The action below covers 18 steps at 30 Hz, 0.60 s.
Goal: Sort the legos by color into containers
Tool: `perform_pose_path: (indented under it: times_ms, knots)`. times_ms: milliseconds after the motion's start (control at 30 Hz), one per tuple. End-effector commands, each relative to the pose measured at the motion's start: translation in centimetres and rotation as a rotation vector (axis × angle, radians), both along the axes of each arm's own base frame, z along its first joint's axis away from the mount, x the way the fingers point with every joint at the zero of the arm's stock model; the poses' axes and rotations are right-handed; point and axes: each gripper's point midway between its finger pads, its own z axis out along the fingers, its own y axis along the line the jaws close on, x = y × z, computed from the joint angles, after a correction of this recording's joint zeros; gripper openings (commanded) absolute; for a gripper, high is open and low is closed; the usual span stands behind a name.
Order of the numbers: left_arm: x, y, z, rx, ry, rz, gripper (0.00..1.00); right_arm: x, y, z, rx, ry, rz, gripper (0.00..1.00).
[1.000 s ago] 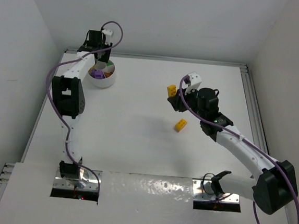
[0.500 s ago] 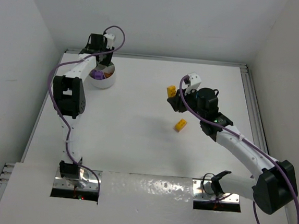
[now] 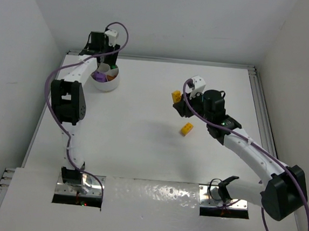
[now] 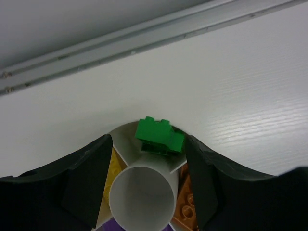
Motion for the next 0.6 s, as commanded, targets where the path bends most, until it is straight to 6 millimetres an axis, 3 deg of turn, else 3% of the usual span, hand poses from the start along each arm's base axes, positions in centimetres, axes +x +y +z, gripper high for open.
perform_pose_path:
  times_ms: [0,33,67,167,200,233,267,333,367,433,567]
  knots:
    - [0.3,-2.5,12.6,-0.037,-0.327,-0.166,0.60,0.3,1.2,2.9,-0.027,-0.055,0.087,0.00]
    - [-0.1,-3.4,13.7,-0.037,-0.362,-0.235,0.60,0.4,1.4,2.9,-0.035,-0.049,0.097,0.00]
    - [-0.9,-4.3,16.3,-0.030,-0.428,-0.305,0.60,0.3,1.5,2.4,-0.051,-0.023,0.106,0.00]
    - [-4.5,-7.8,17.8,-0.010,-0.458,-0.586,0.59,0.4,1.7,3.0,-0.049,-0.035,0.120,0.00]
    - [-6.1,-8.8,17.3,0.001,-0.445,-0.687,0.57,0.3,1.9,3.2,-0.042,-0.040,0.130,0.00]
    - [-8.3,-10.7,17.5,0.071,-0.501,-0.910,0.57,0.4,2.1,3.6,-0.031,-0.052,0.139,0.00]
    - [-11.4,-11.5,17.8,0.089,-0.495,-1.017,0.57,0.3,2.3,3.7,-0.024,-0.055,0.152,0.00]
    - [-15.3,-13.7,16.8,0.148,-0.573,-1.248,0.60,-0.3,3.3,4.0,-0.008,-0.048,0.218,0.00]
    - [-17.8,-14.3,16.9,0.159,-0.569,-1.299,0.64,-0.5,3.8,4.0,-0.008,-0.040,0.243,0.00]
    - [-20.5,-16.4,15.2,0.267,-0.596,-1.438,0.66,-0.7,4.8,3.8,-0.024,-0.009,0.283,0.00]
    - [-26.5,-19.3,13.1,0.284,-0.611,-1.633,0.70,-1.8,7.5,3.6,-0.004,0.041,0.372,0.00]
